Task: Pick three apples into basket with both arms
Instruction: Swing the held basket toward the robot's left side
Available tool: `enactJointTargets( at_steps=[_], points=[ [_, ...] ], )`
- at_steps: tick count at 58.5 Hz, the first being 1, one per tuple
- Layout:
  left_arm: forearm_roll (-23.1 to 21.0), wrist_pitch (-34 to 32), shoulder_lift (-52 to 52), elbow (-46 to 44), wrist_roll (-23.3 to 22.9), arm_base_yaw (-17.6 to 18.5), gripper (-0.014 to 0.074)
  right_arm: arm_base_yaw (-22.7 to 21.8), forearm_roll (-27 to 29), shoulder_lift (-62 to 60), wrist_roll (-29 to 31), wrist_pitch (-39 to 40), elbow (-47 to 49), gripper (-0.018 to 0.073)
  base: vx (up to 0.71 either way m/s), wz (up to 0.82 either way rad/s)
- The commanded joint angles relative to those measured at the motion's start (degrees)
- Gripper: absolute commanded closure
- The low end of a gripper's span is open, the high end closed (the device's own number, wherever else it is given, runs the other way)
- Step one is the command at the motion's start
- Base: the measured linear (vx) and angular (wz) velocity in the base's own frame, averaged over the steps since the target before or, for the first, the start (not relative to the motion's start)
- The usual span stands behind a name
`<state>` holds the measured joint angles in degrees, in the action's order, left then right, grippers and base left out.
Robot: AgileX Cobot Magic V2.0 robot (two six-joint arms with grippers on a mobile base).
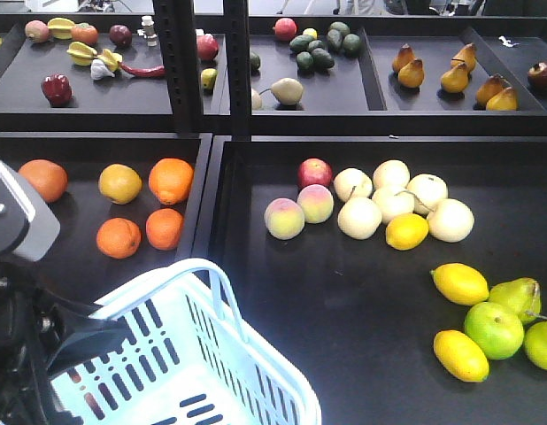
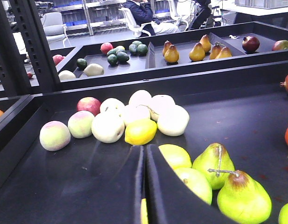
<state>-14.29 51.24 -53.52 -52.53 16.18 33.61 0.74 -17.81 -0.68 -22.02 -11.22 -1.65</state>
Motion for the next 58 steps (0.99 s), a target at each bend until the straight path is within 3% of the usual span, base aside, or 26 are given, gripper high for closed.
enactJointTargets(
  at_steps=[1,58],
  points=[
    [-1.25,-4.95,0.93,-1.56,-0.73,0.26,0.0603,-0.25,-0.79,-0.68,0.62,4.09,-0.65,0.0567,0.0,0.0],
    [-1.39,-5.05,0.93,-1.56,-0.73,0.26,0.0602,-0.25,-0.79,-0.68,0.62,4.1,-0.65,0.0567,0.0,0.0]
  ],
)
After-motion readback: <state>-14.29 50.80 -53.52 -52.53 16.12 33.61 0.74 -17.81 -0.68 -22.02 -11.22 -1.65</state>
